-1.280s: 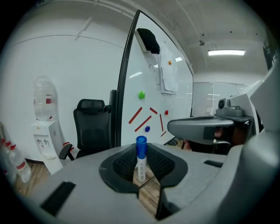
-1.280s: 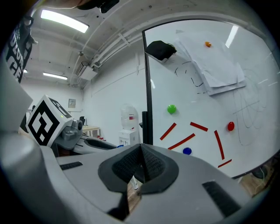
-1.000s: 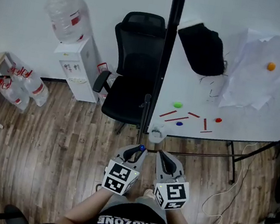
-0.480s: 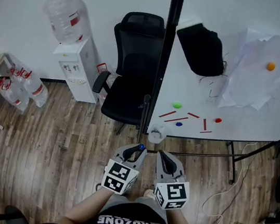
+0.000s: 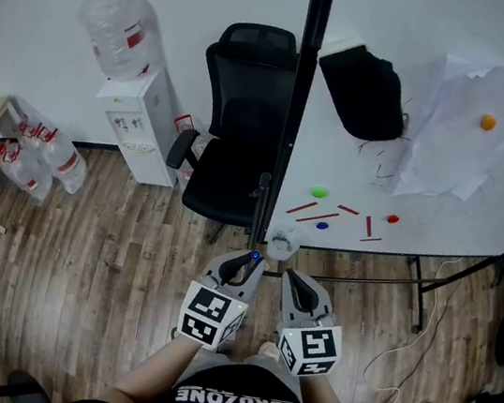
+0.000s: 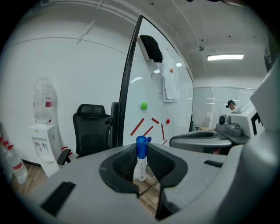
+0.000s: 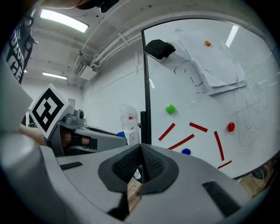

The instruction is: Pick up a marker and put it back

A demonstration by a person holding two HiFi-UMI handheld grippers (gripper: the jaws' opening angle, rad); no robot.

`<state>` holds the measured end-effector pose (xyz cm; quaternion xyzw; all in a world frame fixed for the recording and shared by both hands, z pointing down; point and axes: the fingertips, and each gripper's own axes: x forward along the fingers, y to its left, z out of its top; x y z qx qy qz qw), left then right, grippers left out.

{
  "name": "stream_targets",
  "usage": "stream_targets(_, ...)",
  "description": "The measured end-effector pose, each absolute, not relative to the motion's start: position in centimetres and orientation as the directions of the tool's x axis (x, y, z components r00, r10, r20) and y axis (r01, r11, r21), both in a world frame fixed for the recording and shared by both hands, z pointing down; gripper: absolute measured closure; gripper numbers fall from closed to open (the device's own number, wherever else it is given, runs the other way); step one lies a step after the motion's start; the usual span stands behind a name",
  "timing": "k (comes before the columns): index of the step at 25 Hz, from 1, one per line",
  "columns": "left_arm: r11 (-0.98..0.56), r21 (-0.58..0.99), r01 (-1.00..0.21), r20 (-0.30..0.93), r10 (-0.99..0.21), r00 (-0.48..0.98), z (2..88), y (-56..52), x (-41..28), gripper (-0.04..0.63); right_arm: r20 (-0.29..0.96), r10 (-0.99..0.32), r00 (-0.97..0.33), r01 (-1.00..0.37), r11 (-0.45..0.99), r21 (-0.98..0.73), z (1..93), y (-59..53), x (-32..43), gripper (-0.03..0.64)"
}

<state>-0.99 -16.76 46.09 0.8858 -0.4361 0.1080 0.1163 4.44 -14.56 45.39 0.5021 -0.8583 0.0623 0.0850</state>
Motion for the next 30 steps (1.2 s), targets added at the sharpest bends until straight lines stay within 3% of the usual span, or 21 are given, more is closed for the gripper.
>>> stream_targets(12,-0.583,0.135,-0.801,0.139,-0.79,0.598,39.4,-17.5,-2.4,0.526,0.202,-0.859,-0.47,-0.88,0.475,-0.025,45.2,-14.7,4.8,0.62)
stream_targets(30,-0.597,0.127,-0.792,0.155,-0.777,0.61,40.2,-19.1,-1.0,0.526,0.21,-0.878,-0.43,-0.901,0.433,-0.034,45.6,-15.4,6.8,0.62)
